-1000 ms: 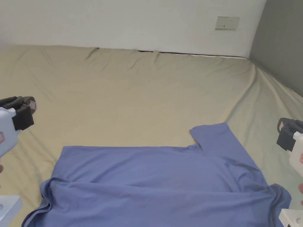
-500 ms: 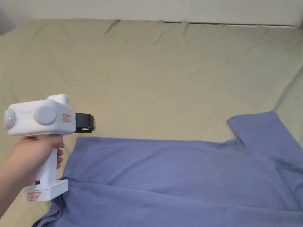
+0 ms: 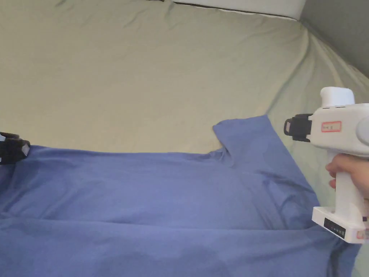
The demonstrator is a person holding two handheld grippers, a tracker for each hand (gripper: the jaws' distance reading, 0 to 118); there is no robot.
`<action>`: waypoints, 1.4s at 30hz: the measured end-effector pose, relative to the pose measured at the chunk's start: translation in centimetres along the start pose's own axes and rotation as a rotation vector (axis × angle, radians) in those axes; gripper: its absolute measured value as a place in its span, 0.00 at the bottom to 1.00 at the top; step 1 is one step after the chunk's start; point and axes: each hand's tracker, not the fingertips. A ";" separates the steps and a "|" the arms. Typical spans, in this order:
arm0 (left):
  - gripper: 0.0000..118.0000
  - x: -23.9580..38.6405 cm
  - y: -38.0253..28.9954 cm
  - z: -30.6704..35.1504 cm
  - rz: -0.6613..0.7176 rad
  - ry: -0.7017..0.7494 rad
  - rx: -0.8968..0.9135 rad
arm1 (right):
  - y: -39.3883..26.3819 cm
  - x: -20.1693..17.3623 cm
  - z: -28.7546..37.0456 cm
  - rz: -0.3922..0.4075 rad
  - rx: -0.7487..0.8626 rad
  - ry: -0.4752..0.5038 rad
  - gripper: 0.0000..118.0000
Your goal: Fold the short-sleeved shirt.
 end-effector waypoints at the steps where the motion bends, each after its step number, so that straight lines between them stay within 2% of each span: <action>1: 0.02 -0.2 0.1 0.3 0.018 -0.009 0.009 | 0.4 0.5 -1.2 -0.004 -0.052 0.009 0.94; 2: 0.02 -0.3 0.1 0.5 0.035 -0.018 0.014 | 0.5 0.9 -2.6 -0.020 -0.124 0.010 0.94; 3: 0.02 -0.5 -0.1 0.5 0.046 -0.027 0.009 | -0.1 1.5 -3.1 -0.034 -0.123 0.024 1.00; 5: 0.02 -0.2 -0.3 0.4 0.050 -0.029 0.010 | -0.4 2.5 -4.6 -0.042 -0.152 -0.023 0.99; 6: 0.02 -0.3 -0.5 0.3 0.054 -0.026 0.009 | -0.9 2.8 -5.3 -0.027 -0.192 -0.067 0.99; 8: 0.02 -0.1 -1.0 0.0 0.061 -0.038 -0.007 | -3.1 1.6 -5.8 0.004 -0.276 -0.084 0.99; 9: 0.02 0.0 -1.3 -0.1 0.057 -0.032 -0.013 | -4.0 1.6 -6.1 0.007 -0.323 -0.098 0.98; 10: 0.02 0.1 -1.5 -0.2 0.050 -0.029 -0.017 | -4.7 1.6 -6.0 0.006 -0.360 -0.097 0.91; 11: 0.02 0.2 -1.7 -0.2 0.042 -0.030 -0.023 | -4.6 1.8 -6.1 -0.001 -0.351 -0.075 0.64; 12: 0.02 0.4 -1.8 0.1 0.040 -0.027 -0.023 | -4.7 1.8 -5.2 0.000 -0.262 -0.111 0.34; 13: 0.02 0.4 -1.8 0.3 0.040 -0.028 -0.025 | -4.5 2.0 -4.0 -0.022 -0.179 -0.092 0.02; 14: 0.02 0.5 -1.9 0.6 0.038 -0.030 -0.023 | -4.2 1.8 -2.8 -0.071 -0.141 -0.030 0.02; 15: 0.02 0.5 -1.8 0.9 0.037 -0.030 -0.022 | -4.3 1.6 -2.4 -0.074 -0.154 -0.026 0.02; 16: 0.02 0.3 -1.8 1.4 0.034 -0.033 -0.018 | -4.3 1.1 -1.9 -0.035 -0.156 -0.013 0.02; 18: 0.02 0.2 -1.6 2.8 0.040 -0.029 0.008 | -4.1 0.2 -0.4 0.017 -0.134 -0.048 0.02; 21: 0.02 -0.4 -1.5 5.8 0.064 -0.033 0.052 | -3.9 -0.1 3.3 0.007 -0.059 -0.011 0.02; 26: 0.02 -1.1 -2.8 13.2 0.064 -0.047 0.134 | -4.2 0.9 11.5 0.051 0.025 -0.002 0.02; 33: 0.02 -1.8 -9.3 20.1 0.060 -0.107 0.136 | -10.3 1.8 21.6 0.091 0.045 0.039 0.02; 35: 0.02 -1.4 -11.7 20.2 0.041 -0.105 0.093 | -13.3 1.6 22.1 0.101 0.004 0.032 0.02; 38: 0.02 -0.5 -15.4 18.6 -0.032 -0.091 -0.024 | -18.1 2.0 21.4 0.048 -0.095 0.044 0.02; 42: 0.02 -0.5 -18.5 15.6 0.008 -0.074 -0.118 | -22.9 2.1 18.5 0.102 -0.187 -0.052 0.02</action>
